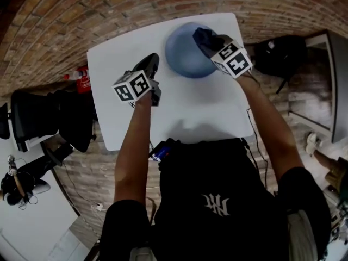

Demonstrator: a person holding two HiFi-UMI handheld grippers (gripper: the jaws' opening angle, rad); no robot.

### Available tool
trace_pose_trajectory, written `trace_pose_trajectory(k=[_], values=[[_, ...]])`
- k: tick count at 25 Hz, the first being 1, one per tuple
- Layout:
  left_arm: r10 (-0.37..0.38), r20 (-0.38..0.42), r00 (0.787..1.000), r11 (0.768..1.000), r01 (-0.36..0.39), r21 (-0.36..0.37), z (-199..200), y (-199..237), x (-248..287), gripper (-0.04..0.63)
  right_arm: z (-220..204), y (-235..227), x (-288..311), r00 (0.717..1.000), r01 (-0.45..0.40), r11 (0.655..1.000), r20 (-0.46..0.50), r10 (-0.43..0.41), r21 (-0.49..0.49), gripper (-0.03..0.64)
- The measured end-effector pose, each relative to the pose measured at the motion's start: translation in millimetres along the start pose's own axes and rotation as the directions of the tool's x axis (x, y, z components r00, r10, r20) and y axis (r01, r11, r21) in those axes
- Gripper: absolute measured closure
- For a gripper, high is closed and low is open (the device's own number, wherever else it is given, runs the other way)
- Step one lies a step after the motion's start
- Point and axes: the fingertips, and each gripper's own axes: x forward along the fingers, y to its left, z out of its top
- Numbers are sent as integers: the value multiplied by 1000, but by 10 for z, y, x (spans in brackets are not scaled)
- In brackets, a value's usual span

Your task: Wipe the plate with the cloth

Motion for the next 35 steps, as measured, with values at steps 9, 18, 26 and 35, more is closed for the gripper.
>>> trace_pose_trajectory(k=[9, 18, 26, 35], values=[[-369, 96, 924, 903, 332, 274, 659, -1272, -922, 594, 1256, 763, -1293, 860, -207, 975, 460, 223, -85, 531], [-579, 205, 789, 789, 481, 382, 553, -2046, -2071, 594, 1245, 1484, -2259, 759, -313, 946, 578, 300, -81, 531], [-678, 213, 703, 724, 590, 357, 115, -2172, -2840, 594, 848, 2164, -2808, 791, -284, 959, 567, 230, 7, 531], [-701, 160, 695, 695, 616, 371, -657, -1865, -3856, 594, 262, 3266, -2888, 829, -230, 966, 544, 132, 116, 531]])
